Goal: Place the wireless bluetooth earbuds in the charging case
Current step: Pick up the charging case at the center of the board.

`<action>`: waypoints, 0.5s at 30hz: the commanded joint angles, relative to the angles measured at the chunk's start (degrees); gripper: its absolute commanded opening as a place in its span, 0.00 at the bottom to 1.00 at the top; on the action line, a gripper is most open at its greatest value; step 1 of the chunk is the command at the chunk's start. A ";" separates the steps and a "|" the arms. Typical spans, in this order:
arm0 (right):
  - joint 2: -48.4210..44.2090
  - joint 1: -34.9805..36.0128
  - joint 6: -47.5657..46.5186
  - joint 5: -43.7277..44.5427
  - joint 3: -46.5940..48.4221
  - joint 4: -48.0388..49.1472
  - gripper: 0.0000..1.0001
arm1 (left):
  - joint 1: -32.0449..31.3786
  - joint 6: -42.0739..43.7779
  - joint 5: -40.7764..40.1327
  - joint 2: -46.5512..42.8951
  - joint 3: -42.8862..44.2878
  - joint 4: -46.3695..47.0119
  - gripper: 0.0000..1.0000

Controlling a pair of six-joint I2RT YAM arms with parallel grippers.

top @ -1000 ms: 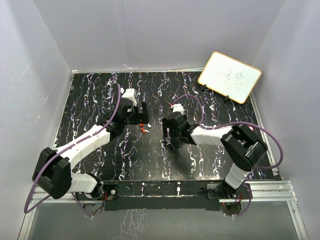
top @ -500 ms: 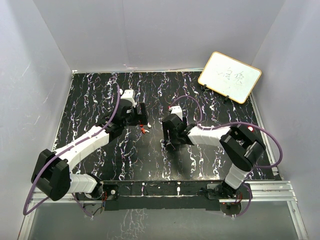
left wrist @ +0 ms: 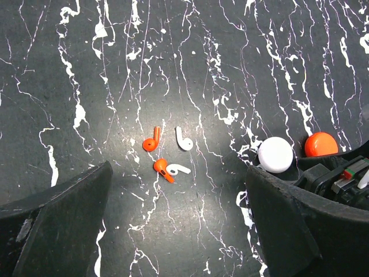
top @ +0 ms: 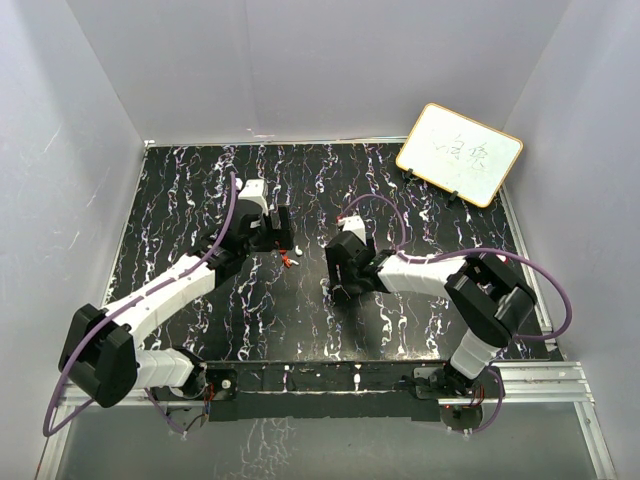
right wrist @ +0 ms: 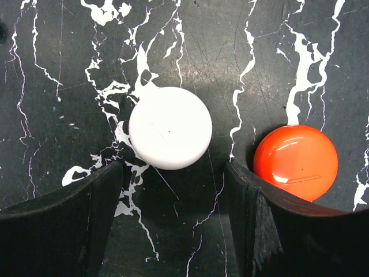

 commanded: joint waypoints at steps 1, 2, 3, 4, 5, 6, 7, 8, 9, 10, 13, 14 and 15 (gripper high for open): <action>1.79 0.88 0.04 -3.16 1.26 1.10 0.69 | -0.20 0.37 -1.08 -2.94 -0.78 -1.36 0.99; 2.10 0.86 -0.19 -3.27 1.67 1.33 0.69 | -0.20 0.32 -1.07 -3.09 -0.97 -1.47 0.99; 2.47 0.93 -0.33 -3.41 2.18 1.36 0.69 | -0.19 0.29 -1.09 -3.09 -1.02 -1.49 0.99; 2.86 0.98 -0.48 -3.50 2.69 1.44 0.69 | -0.20 0.28 -1.10 -3.20 -1.06 -1.54 0.99; 3.18 1.02 -0.64 -3.69 3.22 1.64 0.69 | -0.28 0.31 -1.23 -3.16 -1.04 -1.72 0.99; 3.53 1.07 -0.84 -4.04 3.75 1.77 0.68 | -0.20 0.28 -1.25 -3.17 -0.99 -1.90 0.99; 3.85 1.17 -0.95 -4.44 4.31 1.86 0.68 | -0.21 0.29 -1.43 -3.26 -1.04 -2.01 0.99; 4.11 1.34 -1.10 -4.75 4.95 1.89 0.68 | -0.26 0.36 -1.61 -3.31 -1.05 -2.14 0.99; 4.36 1.60 -1.16 -4.92 5.53 1.82 0.68 | -0.24 0.41 -1.73 -3.44 -1.11 -2.27 0.99; 4.42 1.86 -1.23 -5.08 6.14 1.76 0.68 | -0.24 0.45 -1.84 -3.51 -1.04 -2.36 0.99; 4.42 2.58 -1.08 -4.91 7.28 0.97 0.68 | -0.22 0.63 -2.35 -3.71 -1.02 -2.63 0.99; 4.36 2.81 -0.99 -4.81 7.39 0.79 0.68 | -0.19 0.63 -2.38 -3.74 -1.02 -2.70 0.99; 4.20 2.84 -0.86 -4.64 7.40 0.57 0.68 | -0.21 0.66 -2.45 -3.76 -0.99 -2.72 0.99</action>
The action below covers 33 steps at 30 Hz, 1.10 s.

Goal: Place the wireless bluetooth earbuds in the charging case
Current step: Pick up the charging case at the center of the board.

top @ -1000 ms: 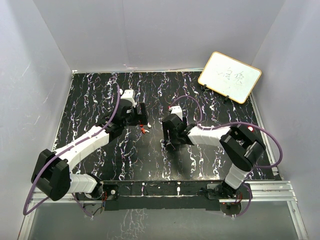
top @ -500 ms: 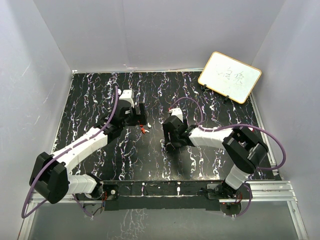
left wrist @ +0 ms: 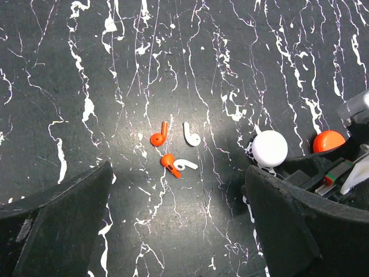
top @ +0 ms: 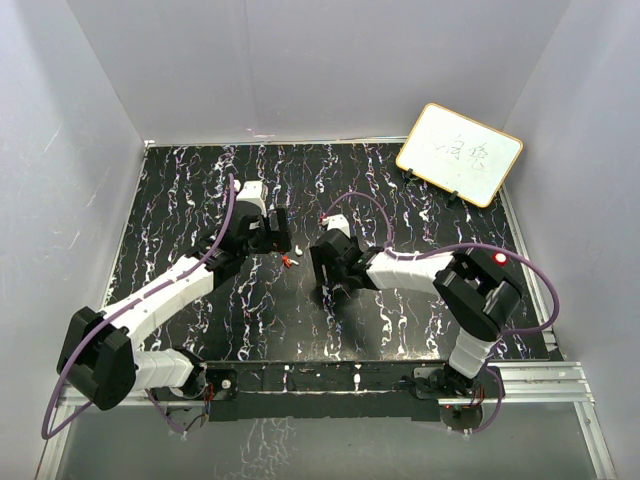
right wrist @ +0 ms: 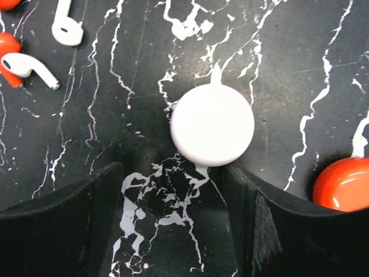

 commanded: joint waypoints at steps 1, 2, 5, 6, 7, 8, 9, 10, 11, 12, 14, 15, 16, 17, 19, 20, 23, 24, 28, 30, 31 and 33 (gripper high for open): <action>-0.01 1.04 0.56 -0.75 2.39 -0.61 0.68 | -0.19 0.59 -1.33 -2.80 -0.63 -1.15 0.99; -0.41 1.10 0.68 -0.34 2.38 -1.02 0.68 | -0.23 0.59 -1.27 -2.77 -0.73 -1.13 0.99; -1.96 1.14 0.79 0.97 1.75 -1.59 0.68 | -0.20 0.59 -1.29 -2.79 -0.87 -1.05 0.99; -2.30 1.08 0.68 1.70 1.78 -2.20 0.68 | -0.22 0.60 -1.40 -2.80 -0.91 -1.04 0.99; -2.43 1.14 0.26 2.46 1.87 -2.85 0.69 | -0.21 0.61 -1.41 -2.73 -1.00 -1.00 0.99; -2.45 1.10 -0.29 3.45 2.20 -3.77 0.69 | -0.22 0.59 -1.39 -2.68 -0.90 -0.96 0.99; -2.37 1.14 -0.87 4.40 2.45 -4.60 0.70 | -0.26 0.59 -1.37 -2.65 -0.95 -0.95 0.99; -2.33 1.19 -1.58 5.03 2.51 -5.10 0.70 | -0.21 0.54 -1.40 -2.66 -0.97 -0.95 0.99; -2.32 1.17 -2.25 5.55 2.51 -5.47 0.71 | -0.21 0.57 -1.39 -2.61 -0.95 -0.99 0.99; -2.32 1.15 -3.03 5.95 2.52 -5.64 0.71 | -0.23 0.55 -1.39 -2.70 -1.01 -1.02 0.99; -2.32 1.04 -4.66 6.31 2.14 -5.37 0.73 | -0.19 0.50 -1.43 -2.79 -1.26 -0.97 0.99; -2.27 0.98 -5.47 6.32 2.02 -5.05 0.74 | -0.19 0.42 -1.36 -2.84 -1.36 -0.83 0.99; -2.18 0.83 -6.08 6.14 1.96 -4.55 0.74 | -0.22 0.39 -1.43 -2.88 -1.41 -0.75 0.99; -2.06 0.61 -6.85 5.55 1.72 -3.69 0.74 | -0.20 0.29 -1.30 -2.88 -1.48 -0.77 0.99; -1.71 -0.14 -7.80 4.49 1.66 -2.37 0.74 | -0.19 0.25 -1.34 -2.81 -1.50 -0.78 0.99; -1.37 -0.59 -8.07 3.99 1.78 -2.00 0.74 | -0.21 0.24 -1.24 -2.86 -1.50 -0.85 0.99; -0.54 -2.09 -8.96 2.31 2.13 -0.61 0.74 | -0.19 0.24 -1.26 -3.02 -1.64 -0.93 0.99; -0.42 -2.38 -9.29 1.82 2.02 -0.04 0.74 | -0.22 0.24 -1.22 -3.06 -1.67 -0.95 0.99; 0.40 -3.35 -10.95 -0.48 2.28 1.95 0.73 | -0.19 0.24 -1.26 -2.93 -1.60 -1.12 0.99; 0.49 -3.71 -11.46 -1.42 2.55 2.64 0.72 | -0.19 0.28 -1.16 -2.97 -1.64 -1.19 0.99; 0.49 -3.71 -11.58 -1.76 2.78 2.80 0.71 | -0.19 0.32 -1.17 -2.97 -1.59 -1.28 0.99; 2.45 -3.77 -11.92 -2.72 2.95 3.29 0.71 | -0.24 0.29 -1.17 -3.00 -1.61 -1.39 0.99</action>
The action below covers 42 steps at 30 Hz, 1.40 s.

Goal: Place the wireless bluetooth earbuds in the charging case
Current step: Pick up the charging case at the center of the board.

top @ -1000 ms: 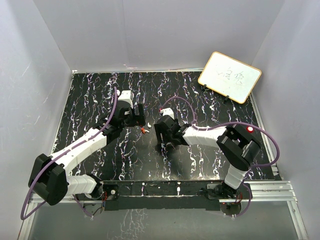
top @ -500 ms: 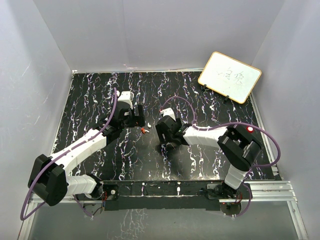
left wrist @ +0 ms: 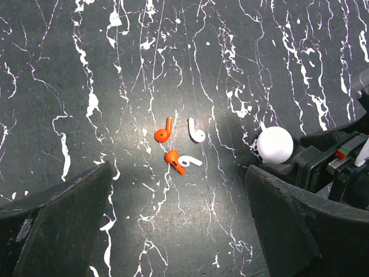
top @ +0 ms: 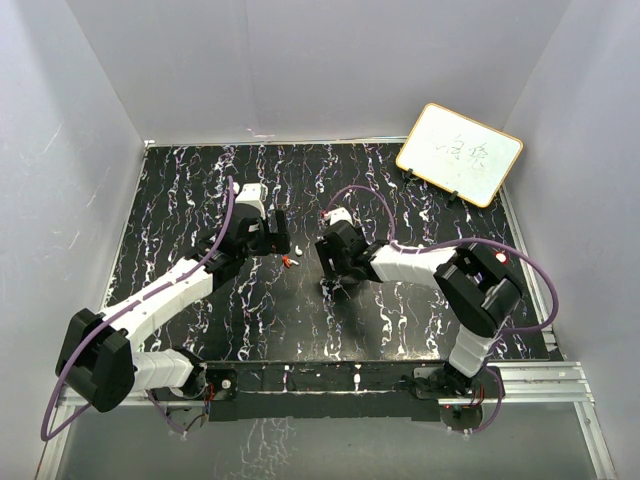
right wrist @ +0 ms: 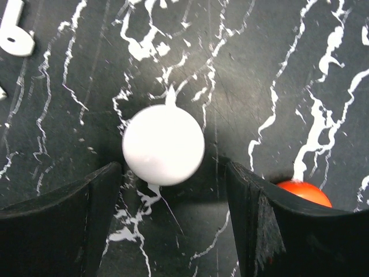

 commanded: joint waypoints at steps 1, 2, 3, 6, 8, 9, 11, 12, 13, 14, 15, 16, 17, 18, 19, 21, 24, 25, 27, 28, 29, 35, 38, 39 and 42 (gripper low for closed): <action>2.34 -0.07 -2.11 -2.87 2.58 4.31 0.70 | -0.22 0.28 -0.40 -2.24 -0.64 -1.35 0.99; 2.50 -0.09 -2.14 -3.23 2.46 4.71 0.70 | -0.21 0.32 -0.44 -2.21 -0.66 -1.35 0.99; 2.58 -0.11 -2.12 -3.52 2.51 4.94 0.69 | -0.31 0.32 -0.45 -2.13 -0.65 -1.39 0.99; 3.25 -0.10 -2.10 -3.51 2.85 4.99 0.67 | -0.19 0.37 -0.31 -2.00 -0.45 -1.43 0.99; 3.10 -0.13 -2.13 -3.49 2.81 4.86 0.68 | -0.19 0.33 -0.20 -1.93 -0.37 -1.56 0.99; 2.82 -0.10 -2.18 -3.61 2.72 4.82 0.68 | -0.19 0.32 -0.14 -1.97 -0.25 -1.66 0.99; 1.89 -0.22 -2.01 -4.32 2.09 5.13 0.68 | -0.19 0.32 -0.28 -2.04 -0.17 -1.86 0.99; 1.61 -0.29 -1.87 -4.71 1.89 5.36 0.68 | -0.19 0.32 -0.30 -2.02 -0.22 -1.75 0.99; 1.47 -0.33 -1.76 -5.08 1.91 5.31 0.68 | -0.20 0.25 -0.30 -2.15 -0.21 -1.64 0.99; 1.46 -0.28 -1.58 -5.43 2.10 4.72 0.68 | -0.25 0.24 -0.24 -2.09 -0.24 -1.59 0.99; 1.49 -0.32 -1.33 -5.65 2.22 4.39 0.67 | -0.20 0.24 -0.29 -1.98 -0.21 -1.53 0.99; 1.24 -0.37 -1.04 -6.04 2.18 4.18 0.67 | -0.20 0.24 -0.27 -1.78 -0.15 -1.60 0.99; 0.96 -0.29 -0.70 -6.43 2.05 4.12 0.67 | -0.19 0.28 -0.33 -1.76 -0.13 -1.65 0.99; 0.94 -0.28 -0.28 -7.05 1.75 4.11 0.67 | -0.23 0.24 -0.35 -1.70 -0.11 -1.71 0.99; -0.43 -0.22 0.11 -7.46 1.34 4.11 0.67 | -0.21 0.24 -0.38 -1.65 -0.18 -1.70 0.99; -1.97 -0.28 0.87 -8.52 0.53 4.38 0.66 | -0.19 0.19 -0.36 -1.63 -0.28 -1.55 0.99; -3.58 0.25 0.67 -10.01 -0.41 4.64 0.66 | -0.19 0.17 -0.29 -1.58 -0.42 -1.35 0.99; -4.12 0.49 0.50 -10.38 -0.60 4.64 0.66 | -0.19 0.15 -0.25 -1.46 -0.38 -1.35 0.99; -4.80 0.57 0.77 -9.78 -0.64 3.97 0.66 | -0.19 0.15 -0.16 -1.39 -0.30 -1.39 0.99; -4.99 0.58 0.81 -8.94 -0.51 3.46 0.66 | -0.20 0.10 -0.17 -1.39 -0.34 -1.43 0.99; -5.32 0.58 0.77 -7.81 -0.62 2.96 0.66 | -0.24 0.07 -0.21 -1.44 -0.37 -1.44 0.99; -3.92 0.50 -3.15 -5.21 -0.15 2.66 0.68 | -0.19 -0.03 0.25 -1.71 -0.32 -1.68 0.99; -3.08 0.42 -4.83 -5.34 -0.85 4.47 0.69 | -0.20 0.06 1.08 -2.21 0.05 -2.34 0.98; -2.98 0.21 -5.29 -5.57 -1.17 5.24 0.69 | -0.24 0.06 1.31 -2.51 0.17 -2.40 0.98; -2.77 -0.47 -6.56 -6.71 -1.60 7.11 0.69 | -0.21 0.15 2.10 -3.20 0.56 -2.79 0.97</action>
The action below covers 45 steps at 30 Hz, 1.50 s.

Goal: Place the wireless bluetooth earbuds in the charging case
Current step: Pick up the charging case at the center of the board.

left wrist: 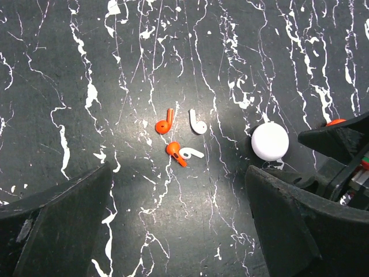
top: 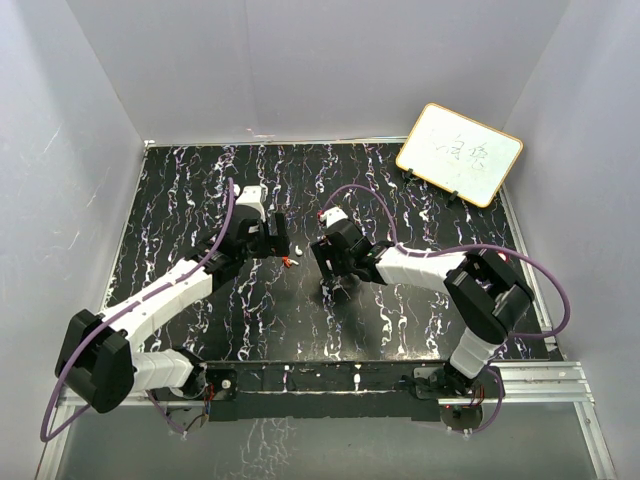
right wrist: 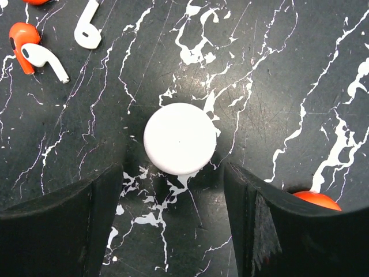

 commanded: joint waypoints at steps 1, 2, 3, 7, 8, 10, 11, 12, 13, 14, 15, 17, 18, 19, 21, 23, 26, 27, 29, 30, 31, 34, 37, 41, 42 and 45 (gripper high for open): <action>0.52 -0.95 -3.35 -0.62 -0.60 4.90 0.69 | -0.19 0.19 1.90 -3.13 1.33 -1.56 0.97; 0.76 -1.11 -3.69 -0.87 -0.51 5.25 0.69 | -0.19 0.19 2.26 -3.00 1.66 -1.78 0.98; 1.06 -1.34 -4.12 -1.24 -0.32 5.41 0.69 | -0.17 0.19 2.56 -2.89 1.99 -2.32 0.99; 1.90 -2.08 -5.82 -3.28 -0.25 6.46 0.68 | -0.08 0.30 3.98 -1.68 3.74 -4.12 0.99; 2.07 -2.31 -6.07 -3.74 -0.31 6.91 0.68 | -0.08 0.28 4.34 -1.42 3.97 -4.38 0.99; 2.24 -2.75 -6.75 -5.14 -0.68 7.76 0.67 | -0.08 0.27 5.25 -1.24 4.38 -4.74 0.99; 2.36 -2.94 -7.09 -5.68 -0.85 8.22 0.67 | 0.00 0.29 5.57 -1.20 4.55 -4.84 0.99; 2.49 -3.04 -7.39 -6.25 -0.95 8.59 0.66 | -0.03 0.24 5.85 -1.28 4.62 -4.85 0.99; 2.60 -3.15 -7.51 -6.56 -1.08 8.87 0.66 | 0.01 0.27 6.23 -1.36 4.68 -4.89 0.99; 2.75 -3.18 -7.52 -6.69 -1.08 8.88 0.65 | 0.07 0.22 6.36 -1.45 4.67 -4.93 0.99; 2.88 -3.27 -7.60 -6.86 -1.03 8.87 0.64 | 0.15 0.20 6.63 -1.50 4.72 -5.00 0.99; 3.00 -3.33 -7.76 -7.02 -1.13 8.94 0.63 | 0.39 0.19 7.02 -1.46 4.89 -5.19 0.99; 3.07 -3.28 -7.86 -7.12 -1.31 9.08 0.63 | 0.43 0.19 7.31 -1.50 4.93 -5.20 0.99; 3.20 -3.28 -7.95 -7.10 -1.31 9.05 0.63 | 0.50 0.12 7.58 -1.43 4.96 -5.16 0.99; 3.27 -3.29 -8.04 -7.23 -1.37 9.32 0.63 | 0.58 -0.06 7.97 -1.34 4.86 -4.99 0.99; 3.27 -3.27 -8.13 -7.19 -1.46 9.68 0.61 | 0.71 -0.35 8.31 -1.21 4.64 -4.67 0.99; 5.19 -3.27 -8.14 -7.45 -1.41 10.01 0.56 | 1.01 -0.89 8.82 -1.14 4.07 -4.17 0.99; 5.46 -3.28 -8.14 -7.38 -1.42 10.09 0.54 | 1.17 -0.99 8.89 -1.23 3.87 -4.06 0.99; 5.65 -3.31 -8.14 -7.18 -1.57 10.19 0.50 | 1.54 -1.28 9.00 -1.39 3.59 -4.06 0.98; 5.67 -3.28 -8.06 -6.94 -1.71 10.38 0.49 | 1.78 -1.44 9.13 -1.51 3.44 -4.07 0.98; 5.41 -3.34 -8.05 -6.71 -2.02 10.67 0.48 | 2.17 -1.52 9.50 -1.69 3.26 -3.94 0.98; 4.06 -3.27 -8.28 -5.79 -3.44 12.74 0.46 | 3.36 -2.19 11.30 -2.27 2.42 -2.93 0.98; 0.08 -3.28 -9.29 -5.23 -5.40 15.92 0.43 | 5.28 -3.31 14.50 -2.14 1.92 -1.42 0.98; -5.33 -3.33 -11.14 -6.70 -7.53 20.33 0.42 | 7.46 -4.55 20.98 -0.89 2.52 0.85 0.95; -6.98 -3.30 -11.73 -7.12 -8.02 21.31 0.42 | 7.82 -4.89 22.57 -0.37 2.89 1.31 0.94; -11.58 -3.27 -14.26 -9.74 -9.66 24.62 0.42 | 8.83 -6.36 27.70 0.90 3.59 3.57 0.89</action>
